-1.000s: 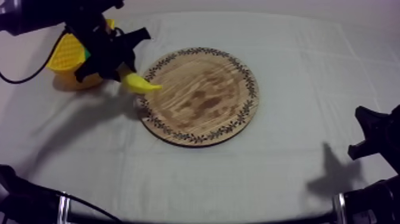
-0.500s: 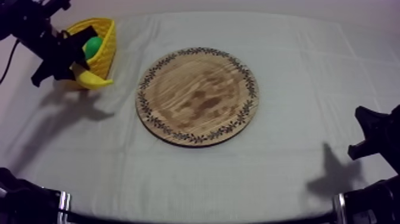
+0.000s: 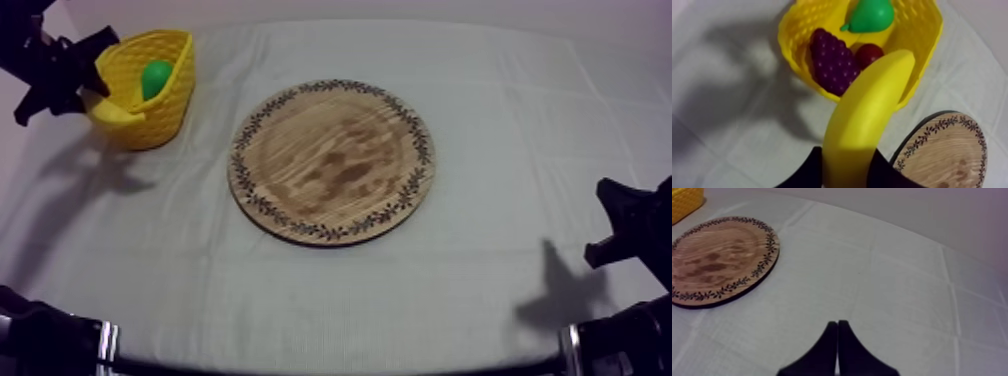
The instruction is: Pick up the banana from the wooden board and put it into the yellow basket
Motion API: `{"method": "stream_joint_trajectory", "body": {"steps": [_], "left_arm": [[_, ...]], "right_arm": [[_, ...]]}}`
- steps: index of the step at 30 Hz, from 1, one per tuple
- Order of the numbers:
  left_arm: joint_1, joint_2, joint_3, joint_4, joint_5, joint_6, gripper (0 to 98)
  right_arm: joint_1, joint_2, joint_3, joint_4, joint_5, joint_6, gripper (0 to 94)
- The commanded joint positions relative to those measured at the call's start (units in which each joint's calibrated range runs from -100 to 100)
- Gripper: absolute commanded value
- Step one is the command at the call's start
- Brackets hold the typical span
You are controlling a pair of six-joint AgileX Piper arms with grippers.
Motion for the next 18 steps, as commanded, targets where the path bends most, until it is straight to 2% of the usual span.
{"method": "stream_joint_trajectory", "body": {"steps": [1,9,18], "left_arm": [[-0.14,0.27,-1.59,-0.17,0.29,-2.01,12.9],[-0.82,2.77,-10.93,-1.66,1.32,-7.54,12.2],[-1.55,7.56,-21.78,-1.68,0.10,-15.45,10.9]], "right_arm": [[0.00,0.00,-0.05,-0.01,0.00,0.01,0.3],[0.00,0.00,-0.05,-0.01,0.00,0.01,0.3],[0.00,0.00,-0.05,-0.01,0.00,0.01,0.3]]}}
